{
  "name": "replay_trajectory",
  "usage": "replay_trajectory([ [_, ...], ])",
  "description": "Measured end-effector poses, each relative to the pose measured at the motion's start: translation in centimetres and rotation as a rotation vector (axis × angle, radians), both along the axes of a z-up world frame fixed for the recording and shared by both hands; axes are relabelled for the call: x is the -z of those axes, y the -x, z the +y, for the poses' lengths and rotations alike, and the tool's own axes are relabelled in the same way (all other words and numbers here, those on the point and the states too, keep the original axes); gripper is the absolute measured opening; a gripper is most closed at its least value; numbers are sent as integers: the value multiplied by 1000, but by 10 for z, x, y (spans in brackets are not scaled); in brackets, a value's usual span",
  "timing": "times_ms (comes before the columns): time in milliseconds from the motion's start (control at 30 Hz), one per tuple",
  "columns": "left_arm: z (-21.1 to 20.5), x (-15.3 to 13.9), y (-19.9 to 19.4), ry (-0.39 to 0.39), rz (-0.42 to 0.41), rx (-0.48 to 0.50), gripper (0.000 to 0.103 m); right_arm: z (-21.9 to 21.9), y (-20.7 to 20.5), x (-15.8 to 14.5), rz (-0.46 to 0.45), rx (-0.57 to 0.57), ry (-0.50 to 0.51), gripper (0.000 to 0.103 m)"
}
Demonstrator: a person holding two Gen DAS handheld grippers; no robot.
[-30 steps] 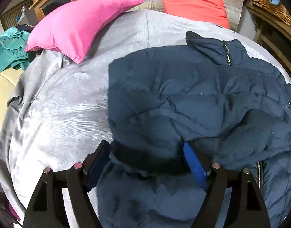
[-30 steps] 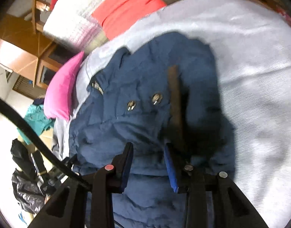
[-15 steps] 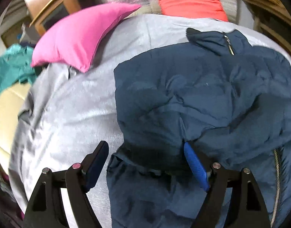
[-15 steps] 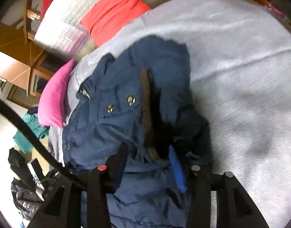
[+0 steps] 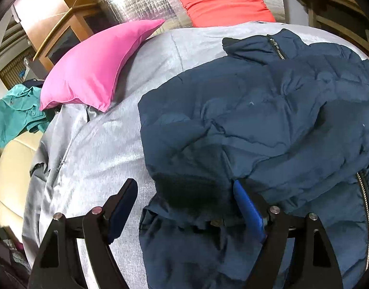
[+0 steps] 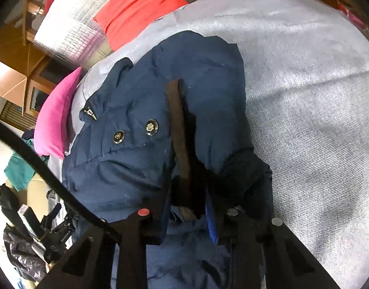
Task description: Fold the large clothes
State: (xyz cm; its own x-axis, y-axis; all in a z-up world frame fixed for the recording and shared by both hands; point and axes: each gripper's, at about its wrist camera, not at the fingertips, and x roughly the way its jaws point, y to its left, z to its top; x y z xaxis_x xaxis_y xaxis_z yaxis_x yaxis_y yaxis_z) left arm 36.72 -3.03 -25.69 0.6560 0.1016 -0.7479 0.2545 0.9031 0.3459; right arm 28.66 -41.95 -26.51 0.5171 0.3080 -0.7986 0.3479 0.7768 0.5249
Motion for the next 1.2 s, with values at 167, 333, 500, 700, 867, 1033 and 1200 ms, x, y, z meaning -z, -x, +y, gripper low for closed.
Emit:
replay_trajectory([
  [167, 2, 0, 1, 6, -2, 8, 83, -2, 0, 1, -9, -19, -10, 28],
  [333, 3, -2, 4, 5, -3, 6, 83, -3, -2, 3, -15, -32, -23, 28],
  [500, 3, -2, 5, -6, -8, -2, 83, -7, 1, 3, -24, -37, -36, 28],
  [700, 4, -8, 15, -25, -9, -3, 83, -8, 3, 4, -35, -34, -44, 28],
  [867, 25, -21, 30, 11, -21, -37, 83, -8, 8, 4, -40, -14, -48, 29],
  [1033, 62, -24, 51, 33, -19, -108, 83, -9, 21, -7, -46, 10, -59, 31],
  [1200, 102, -27, 87, 38, -21, -175, 83, -11, 55, -37, -181, 34, -34, 33],
])
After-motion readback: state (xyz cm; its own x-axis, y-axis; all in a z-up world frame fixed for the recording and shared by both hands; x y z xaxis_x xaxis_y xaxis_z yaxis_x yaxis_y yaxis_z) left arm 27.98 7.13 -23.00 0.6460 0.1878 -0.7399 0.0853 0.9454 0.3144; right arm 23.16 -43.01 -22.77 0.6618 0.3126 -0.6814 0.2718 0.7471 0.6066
